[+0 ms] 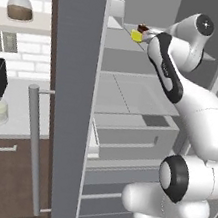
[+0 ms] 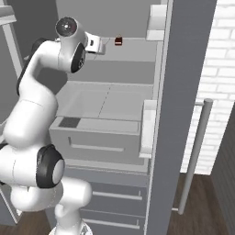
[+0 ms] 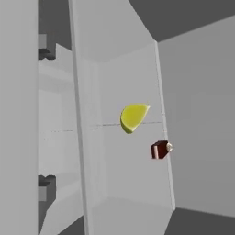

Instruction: Grab a lemon wedge from the fridge and one ice cube from the ice bowl, and put them in the glass of lemonade.

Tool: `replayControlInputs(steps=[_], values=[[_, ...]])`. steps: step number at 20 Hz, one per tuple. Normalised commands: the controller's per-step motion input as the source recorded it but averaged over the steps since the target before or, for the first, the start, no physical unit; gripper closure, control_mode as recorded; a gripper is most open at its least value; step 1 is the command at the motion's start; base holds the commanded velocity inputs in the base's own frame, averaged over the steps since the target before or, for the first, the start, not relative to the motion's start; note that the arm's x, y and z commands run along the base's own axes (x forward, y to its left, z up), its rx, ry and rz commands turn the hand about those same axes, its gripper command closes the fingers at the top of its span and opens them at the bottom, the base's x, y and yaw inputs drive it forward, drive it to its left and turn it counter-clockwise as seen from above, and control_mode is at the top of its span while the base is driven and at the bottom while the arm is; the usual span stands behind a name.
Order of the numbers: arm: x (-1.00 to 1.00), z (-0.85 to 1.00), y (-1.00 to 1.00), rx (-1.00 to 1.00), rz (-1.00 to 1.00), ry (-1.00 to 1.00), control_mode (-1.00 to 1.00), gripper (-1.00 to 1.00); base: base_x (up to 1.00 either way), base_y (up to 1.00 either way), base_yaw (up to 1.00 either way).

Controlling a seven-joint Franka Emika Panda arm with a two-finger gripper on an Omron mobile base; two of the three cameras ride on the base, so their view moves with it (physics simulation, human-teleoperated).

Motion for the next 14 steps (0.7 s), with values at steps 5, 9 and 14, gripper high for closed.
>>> replayControlInputs(steps=[5, 9, 14], values=[[0.50, -0.15, 0.00, 0.00, 0.01, 0.03, -1.00, -1.00, 0.00, 0.00, 0.00], [0.46, -0.07, 0.00, 0.00, 0.02, 0.01, -1.00, -1.00, 0.00, 0.00, 0.00], [0.47, -0.04, 0.01, 0.00, 0.04, 0.00, -1.00, -1.00, 0.00, 0.00, 0.00]])
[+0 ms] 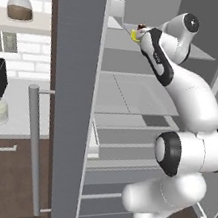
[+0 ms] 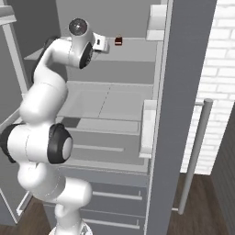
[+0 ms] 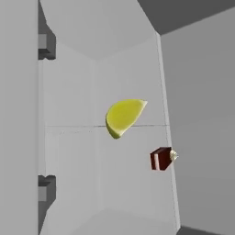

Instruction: Grab a lemon wedge from the fridge and one ice cube from the ice bowl, and put them in the glass of lemonade.

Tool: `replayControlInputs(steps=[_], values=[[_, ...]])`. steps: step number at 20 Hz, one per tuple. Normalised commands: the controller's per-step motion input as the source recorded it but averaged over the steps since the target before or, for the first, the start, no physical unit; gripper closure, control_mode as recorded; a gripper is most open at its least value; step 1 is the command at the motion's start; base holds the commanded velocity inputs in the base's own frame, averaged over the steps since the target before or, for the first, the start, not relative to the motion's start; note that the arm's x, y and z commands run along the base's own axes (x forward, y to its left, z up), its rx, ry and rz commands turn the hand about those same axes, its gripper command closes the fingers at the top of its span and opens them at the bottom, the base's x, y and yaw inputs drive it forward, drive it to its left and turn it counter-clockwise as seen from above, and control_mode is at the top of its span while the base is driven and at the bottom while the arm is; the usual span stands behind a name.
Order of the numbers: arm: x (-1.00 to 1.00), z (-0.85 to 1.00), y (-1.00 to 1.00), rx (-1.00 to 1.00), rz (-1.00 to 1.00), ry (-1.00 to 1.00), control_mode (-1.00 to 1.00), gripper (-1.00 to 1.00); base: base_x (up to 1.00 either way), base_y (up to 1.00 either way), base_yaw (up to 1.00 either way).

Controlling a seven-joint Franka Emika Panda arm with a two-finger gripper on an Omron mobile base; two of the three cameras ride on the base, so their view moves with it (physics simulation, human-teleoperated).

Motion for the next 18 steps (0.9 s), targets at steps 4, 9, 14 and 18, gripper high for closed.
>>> replayControlInputs(steps=[4, 9, 14, 18], values=[[0.44, -0.06, 0.01, 0.00, 0.04, 0.00, -1.00, -1.00, 0.00, 0.00, 0.00], [0.41, -0.02, 0.00, 0.00, 0.04, 0.01, -1.00, -1.00, 0.00, 0.00, 0.00], [0.43, -0.05, 0.00, 0.00, 0.03, 0.01, -1.00, -1.00, 0.00, 0.00, 0.00], [0.46, -0.08, 0.00, 0.00, 0.02, 0.01, -1.00, -1.00, 0.00, 0.00, 0.00]])
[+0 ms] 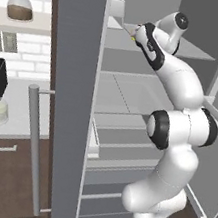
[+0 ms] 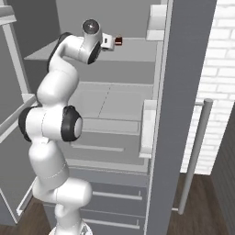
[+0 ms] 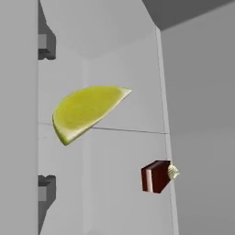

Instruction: Grab a lemon wedge from the fridge and one ice cube from the ice bowl, and put them in the glass of lemonade.

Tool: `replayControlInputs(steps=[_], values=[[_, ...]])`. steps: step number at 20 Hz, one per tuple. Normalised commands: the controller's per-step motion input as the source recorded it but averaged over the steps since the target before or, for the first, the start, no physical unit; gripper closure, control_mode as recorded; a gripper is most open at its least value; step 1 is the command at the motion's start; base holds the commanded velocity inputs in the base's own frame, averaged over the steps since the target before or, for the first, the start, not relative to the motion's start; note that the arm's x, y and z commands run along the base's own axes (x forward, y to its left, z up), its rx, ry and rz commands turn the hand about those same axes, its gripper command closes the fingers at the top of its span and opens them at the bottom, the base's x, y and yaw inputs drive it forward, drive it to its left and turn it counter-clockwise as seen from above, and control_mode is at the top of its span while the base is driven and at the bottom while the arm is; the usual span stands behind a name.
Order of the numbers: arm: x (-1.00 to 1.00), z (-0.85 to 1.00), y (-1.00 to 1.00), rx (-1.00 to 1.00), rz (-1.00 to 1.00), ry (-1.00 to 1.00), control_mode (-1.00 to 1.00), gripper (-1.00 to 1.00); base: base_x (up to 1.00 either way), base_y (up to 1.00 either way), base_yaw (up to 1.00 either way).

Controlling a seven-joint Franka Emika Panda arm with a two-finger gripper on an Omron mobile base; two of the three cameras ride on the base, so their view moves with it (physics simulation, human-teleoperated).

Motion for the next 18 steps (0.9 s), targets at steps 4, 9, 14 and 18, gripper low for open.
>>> replayControlInputs(steps=[4, 9, 14, 18], values=[[0.45, -0.04, 0.00, 0.00, 0.01, 0.00, -1.00, -1.00, 0.00, 0.00, 0.00], [0.41, -0.02, 0.01, 0.00, 0.01, 0.02, -1.00, -1.00, 0.00, 0.00, 0.00], [0.05, -0.13, 0.22, -0.03, 0.00, 0.07, -1.00, 1.00, 0.00, 0.00, 0.00], [0.06, -0.11, 0.32, -0.04, 0.00, 0.08, -1.00, 1.00, 0.00, 0.00, 0.00]])
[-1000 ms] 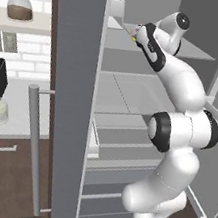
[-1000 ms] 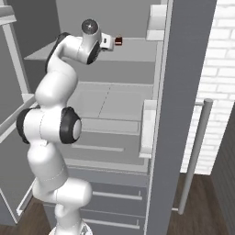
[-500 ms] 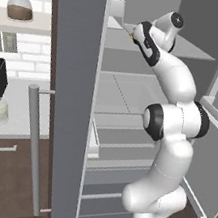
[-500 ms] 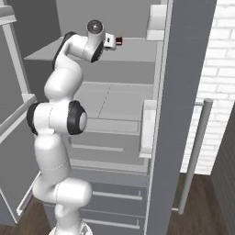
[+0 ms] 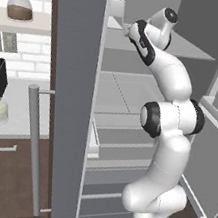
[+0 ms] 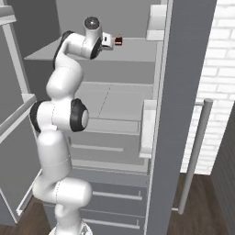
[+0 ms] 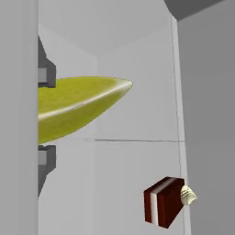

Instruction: Grab a lemon wedge from the fridge and one ice cube from the ice bowl, and put them in the glass of lemonade.

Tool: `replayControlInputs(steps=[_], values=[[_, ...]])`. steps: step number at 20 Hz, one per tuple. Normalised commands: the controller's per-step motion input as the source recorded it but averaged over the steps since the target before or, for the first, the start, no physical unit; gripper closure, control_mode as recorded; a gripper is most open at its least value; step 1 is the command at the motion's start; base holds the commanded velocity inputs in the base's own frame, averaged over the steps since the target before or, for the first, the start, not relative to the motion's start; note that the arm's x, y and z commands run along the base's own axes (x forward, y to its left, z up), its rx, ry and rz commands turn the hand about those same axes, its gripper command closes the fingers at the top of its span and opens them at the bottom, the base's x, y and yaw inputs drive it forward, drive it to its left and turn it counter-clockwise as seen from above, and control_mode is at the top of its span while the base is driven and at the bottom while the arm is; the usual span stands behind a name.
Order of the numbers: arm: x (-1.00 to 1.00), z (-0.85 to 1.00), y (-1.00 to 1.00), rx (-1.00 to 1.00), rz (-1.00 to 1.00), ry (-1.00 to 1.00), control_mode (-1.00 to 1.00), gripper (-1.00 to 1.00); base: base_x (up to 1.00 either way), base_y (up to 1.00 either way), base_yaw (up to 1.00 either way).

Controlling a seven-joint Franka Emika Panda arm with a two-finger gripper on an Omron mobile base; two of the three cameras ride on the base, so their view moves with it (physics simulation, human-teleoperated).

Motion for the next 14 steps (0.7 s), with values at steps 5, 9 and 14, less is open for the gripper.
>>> replayControlInputs(steps=[5, 9, 14], values=[[0.14, -0.01, 0.10, -0.01, 0.00, 0.02, -1.00, 1.00, 0.00, 0.00, 0.00], [-0.42, -0.17, 0.00, 0.00, -0.02, 0.00, -1.00, 1.00, 0.00, 0.00, 0.00], [-1.00, -0.17, -0.04, 0.00, -0.09, -0.11, -1.00, 1.00, 0.00, 0.00, 0.00]])
